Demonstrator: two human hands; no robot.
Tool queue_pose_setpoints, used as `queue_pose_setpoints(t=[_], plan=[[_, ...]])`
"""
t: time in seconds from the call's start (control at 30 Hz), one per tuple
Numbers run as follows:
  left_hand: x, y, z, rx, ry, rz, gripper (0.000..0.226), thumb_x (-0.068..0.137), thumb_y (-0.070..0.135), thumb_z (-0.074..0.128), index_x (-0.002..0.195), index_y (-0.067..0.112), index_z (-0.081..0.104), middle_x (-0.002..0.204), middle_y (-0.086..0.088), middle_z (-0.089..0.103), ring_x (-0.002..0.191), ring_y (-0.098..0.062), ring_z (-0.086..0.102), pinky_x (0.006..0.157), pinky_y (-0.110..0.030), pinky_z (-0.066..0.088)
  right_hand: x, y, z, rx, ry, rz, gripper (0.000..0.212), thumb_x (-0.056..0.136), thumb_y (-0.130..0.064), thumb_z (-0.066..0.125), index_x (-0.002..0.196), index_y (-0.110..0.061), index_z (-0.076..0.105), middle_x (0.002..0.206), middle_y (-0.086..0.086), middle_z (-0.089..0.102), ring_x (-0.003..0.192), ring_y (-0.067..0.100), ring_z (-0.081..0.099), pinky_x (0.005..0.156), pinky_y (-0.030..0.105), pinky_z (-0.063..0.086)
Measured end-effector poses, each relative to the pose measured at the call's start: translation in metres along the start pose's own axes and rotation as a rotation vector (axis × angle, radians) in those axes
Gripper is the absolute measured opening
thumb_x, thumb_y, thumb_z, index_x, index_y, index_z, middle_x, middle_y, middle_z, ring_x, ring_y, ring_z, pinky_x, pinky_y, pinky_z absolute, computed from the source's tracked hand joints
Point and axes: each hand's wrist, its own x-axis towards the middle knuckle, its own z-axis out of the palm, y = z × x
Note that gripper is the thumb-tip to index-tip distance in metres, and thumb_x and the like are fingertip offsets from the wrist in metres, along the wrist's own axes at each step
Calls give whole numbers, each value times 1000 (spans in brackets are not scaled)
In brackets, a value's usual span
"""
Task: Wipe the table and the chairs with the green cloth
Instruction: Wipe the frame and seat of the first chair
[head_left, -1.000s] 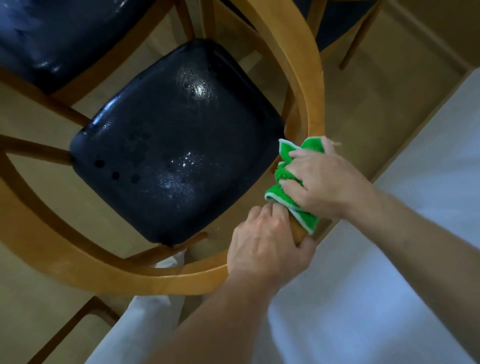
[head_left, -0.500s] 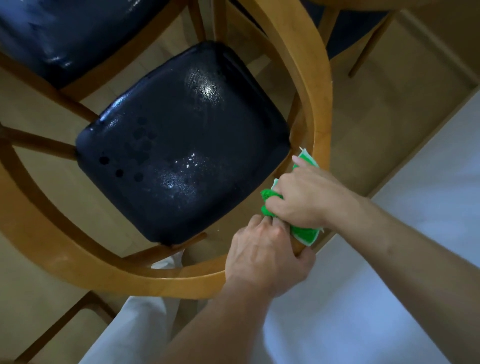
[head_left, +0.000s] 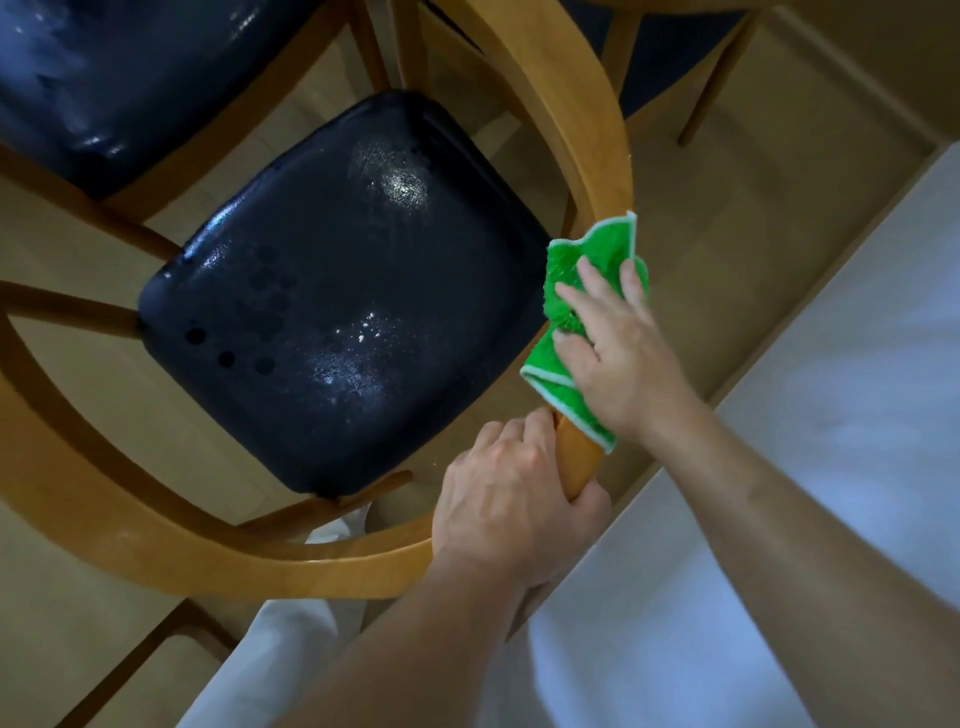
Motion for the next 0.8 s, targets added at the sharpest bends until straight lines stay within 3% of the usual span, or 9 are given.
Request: queue_pose_setpoints(t=[0.13, 0.23, 0.3, 0.4, 0.47, 0.57, 0.67, 0.8], plan=[[0, 0, 0, 14, 2, 9, 35, 69, 61, 47, 81, 29, 39, 80, 10, 58, 82, -16, 55, 63, -34, 47, -41, -17, 14, 351, 72, 245, 68, 102, -36, 36, 155, -14, 0, 162, 2, -12, 148, 15, -7, 115, 22, 3], [0, 0, 1, 38, 6, 33, 41, 67, 64, 43, 85, 28, 46, 81, 11, 59, 78, -14, 56, 58, -28, 39, -54, -28, 21, 551, 136, 375, 74, 101, -35, 39, 153, -11, -8, 163, 7, 1, 148, 15, 7, 119, 27, 13], [0, 0, 1, 65, 13, 31, 40, 68, 63, 45, 88, 28, 49, 80, 12, 59, 76, -13, 55, 57, -26, 35, -49, -30, 23, 540, 178, 440, 73, 100, -35, 43, 153, -8, 1, 158, 9, 22, 142, 19, 27, 112, 26, 27], [0, 0, 1, 81, 18, 16, 32, 72, 60, 46, 85, 31, 43, 77, 14, 54, 74, -11, 52, 58, -27, 33, -25, -23, 17, 529, 190, 533, 51, 98, -39, 46, 137, -9, 34, 129, 10, 54, 107, 20, 55, 82, 26, 39], [0, 2, 0, 97, 15, 24, 29, 71, 56, 45, 84, 30, 40, 74, 14, 49, 71, -11, 48, 58, -27, 32, -1, -10, 9, 632, 174, 604, 45, 97, -45, 45, 124, -9, 46, 116, 9, 59, 97, 21, 58, 78, 30, 43], [-1, 2, 2, 115, 48, 9, 30, 71, 54, 46, 87, 28, 45, 71, 14, 50, 67, -7, 40, 57, -26, 30, 24, 11, 1, 819, 127, 638, 48, 97, -50, 43, 122, -11, 54, 105, 4, 63, 93, 21, 63, 73, 31, 50], [-2, 1, 3, 115, 51, 7, 28, 72, 54, 46, 86, 31, 41, 72, 14, 50, 66, -7, 41, 58, -26, 31, 21, 16, 7, 992, 97, 653, 49, 96, -53, 42, 124, -15, 56, 106, 6, 66, 93, 22, 66, 78, 36, 54], [-1, 1, 2, 101, 22, 4, 30, 71, 56, 45, 86, 31, 42, 75, 14, 52, 71, -7, 44, 62, -27, 33, -30, 4, 19, 1123, -29, 703, 54, 96, -61, 34, 124, -23, 58, 105, 2, 69, 92, 15, 67, 76, 32, 54]])
